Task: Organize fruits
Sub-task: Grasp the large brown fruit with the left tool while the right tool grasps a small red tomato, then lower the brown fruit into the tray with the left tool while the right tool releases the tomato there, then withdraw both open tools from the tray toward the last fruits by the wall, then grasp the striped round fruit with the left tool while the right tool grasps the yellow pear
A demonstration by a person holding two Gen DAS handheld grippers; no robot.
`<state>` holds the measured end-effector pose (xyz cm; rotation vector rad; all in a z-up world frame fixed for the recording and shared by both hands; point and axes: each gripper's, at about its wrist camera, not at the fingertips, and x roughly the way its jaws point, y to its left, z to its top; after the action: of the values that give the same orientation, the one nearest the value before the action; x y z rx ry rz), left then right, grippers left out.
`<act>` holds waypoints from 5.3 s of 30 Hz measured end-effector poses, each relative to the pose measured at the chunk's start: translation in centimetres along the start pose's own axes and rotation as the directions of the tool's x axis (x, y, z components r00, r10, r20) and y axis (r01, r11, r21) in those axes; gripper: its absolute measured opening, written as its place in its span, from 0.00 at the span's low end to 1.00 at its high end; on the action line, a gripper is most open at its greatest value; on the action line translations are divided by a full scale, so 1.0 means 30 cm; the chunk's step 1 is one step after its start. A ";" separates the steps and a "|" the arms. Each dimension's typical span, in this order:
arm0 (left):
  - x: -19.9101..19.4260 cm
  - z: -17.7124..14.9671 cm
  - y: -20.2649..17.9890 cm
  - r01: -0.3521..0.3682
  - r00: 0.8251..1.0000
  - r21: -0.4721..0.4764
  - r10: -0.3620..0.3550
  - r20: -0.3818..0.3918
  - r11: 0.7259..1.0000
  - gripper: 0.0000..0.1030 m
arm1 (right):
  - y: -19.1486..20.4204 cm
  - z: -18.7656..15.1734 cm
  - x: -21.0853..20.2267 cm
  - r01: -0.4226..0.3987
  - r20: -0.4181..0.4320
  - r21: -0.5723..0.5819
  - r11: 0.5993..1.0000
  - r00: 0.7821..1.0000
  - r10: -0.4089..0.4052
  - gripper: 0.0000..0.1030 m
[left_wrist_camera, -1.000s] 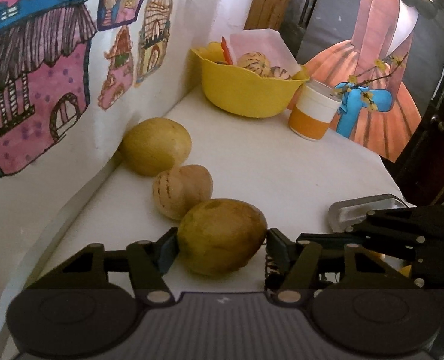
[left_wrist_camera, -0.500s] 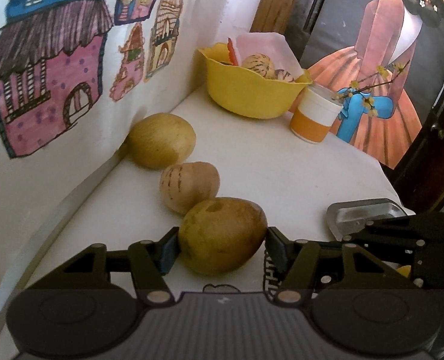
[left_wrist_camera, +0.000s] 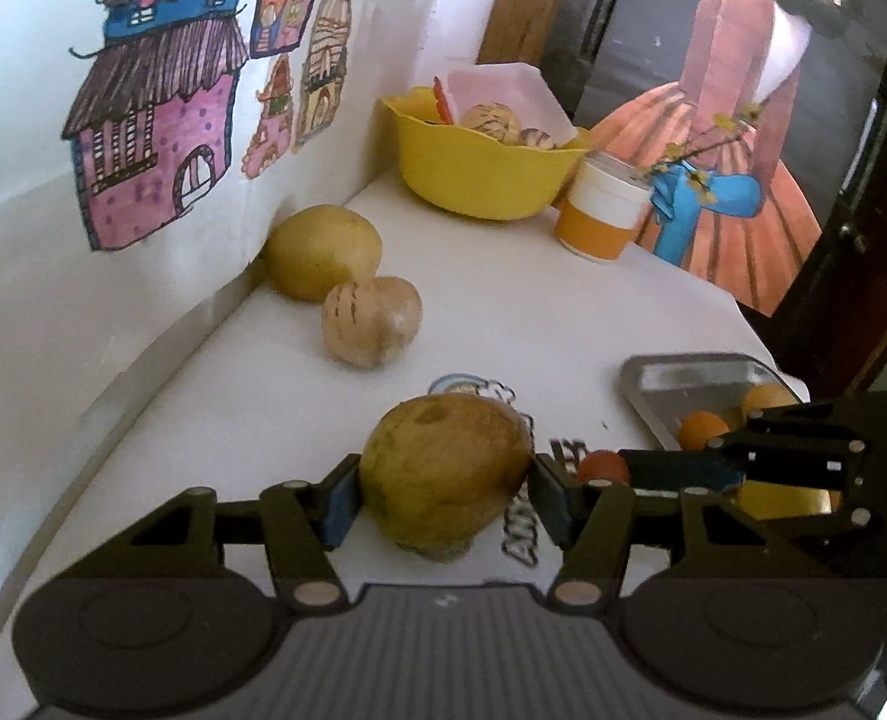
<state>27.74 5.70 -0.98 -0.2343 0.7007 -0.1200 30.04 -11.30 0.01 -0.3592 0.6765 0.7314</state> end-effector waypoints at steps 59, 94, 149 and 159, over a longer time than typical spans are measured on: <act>-0.151 -0.207 -0.535 0.261 0.965 0.142 -0.252 -0.075 0.955 0.55 | -0.164 -0.500 -0.468 0.197 0.038 0.342 0.919 0.974 -0.223 0.24; -0.300 -0.207 -0.423 0.147 0.988 0.082 -0.149 0.026 0.986 0.99 | -0.035 -0.532 -0.663 0.250 0.149 0.411 0.876 0.930 -0.335 0.99; -0.170 0.093 -0.017 -0.162 0.981 -0.029 0.164 0.107 0.986 0.99 | -0.112 0.496 -0.033 -0.006 -0.041 0.064 0.998 0.999 0.008 0.99; 0.046 0.137 0.033 -0.173 0.982 -0.030 0.175 0.072 0.984 0.99 | -0.210 0.516 0.324 -0.166 -0.038 0.059 0.984 0.985 0.168 0.96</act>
<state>31.48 7.11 0.94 -0.1978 0.6453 0.0637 46.64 -2.85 5.24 -0.2692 0.7727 0.8644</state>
